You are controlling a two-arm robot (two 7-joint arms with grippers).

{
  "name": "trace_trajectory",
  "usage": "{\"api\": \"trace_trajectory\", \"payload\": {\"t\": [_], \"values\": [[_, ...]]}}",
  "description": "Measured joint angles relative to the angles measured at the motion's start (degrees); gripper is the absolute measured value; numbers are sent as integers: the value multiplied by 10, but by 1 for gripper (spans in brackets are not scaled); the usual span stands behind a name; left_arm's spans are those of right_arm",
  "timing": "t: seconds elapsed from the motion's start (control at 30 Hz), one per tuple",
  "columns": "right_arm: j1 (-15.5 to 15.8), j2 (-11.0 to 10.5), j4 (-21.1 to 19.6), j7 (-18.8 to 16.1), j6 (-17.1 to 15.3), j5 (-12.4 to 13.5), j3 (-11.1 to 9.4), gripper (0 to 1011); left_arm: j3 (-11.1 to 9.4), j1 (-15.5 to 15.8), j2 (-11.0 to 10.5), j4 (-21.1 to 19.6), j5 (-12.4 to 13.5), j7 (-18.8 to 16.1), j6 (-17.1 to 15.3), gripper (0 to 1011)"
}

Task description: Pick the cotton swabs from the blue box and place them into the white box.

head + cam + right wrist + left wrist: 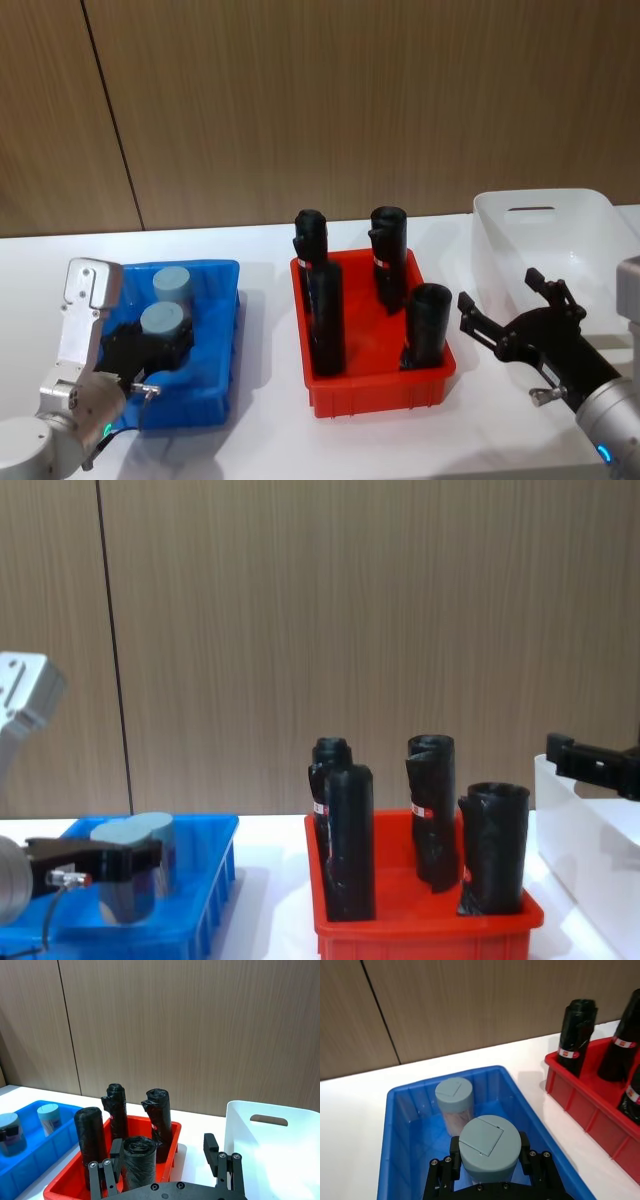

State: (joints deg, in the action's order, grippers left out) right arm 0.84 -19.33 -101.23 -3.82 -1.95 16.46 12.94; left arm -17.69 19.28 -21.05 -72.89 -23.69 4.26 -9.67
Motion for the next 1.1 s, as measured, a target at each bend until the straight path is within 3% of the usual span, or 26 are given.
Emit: {"api": "trace_trajectory", "payload": {"t": [0.3,0.63,1.1], "values": [[0,0,0,0,0,0,0,1002,7,-18,-22,-47,12,45,7,669],[0,0,0,0,0,0,0,1002,17,-28,-45,-89,15,118,17,669],[0,0,0,0,0,0,0,1002,27,-22,-67,-111,10,251,34,669]]}}
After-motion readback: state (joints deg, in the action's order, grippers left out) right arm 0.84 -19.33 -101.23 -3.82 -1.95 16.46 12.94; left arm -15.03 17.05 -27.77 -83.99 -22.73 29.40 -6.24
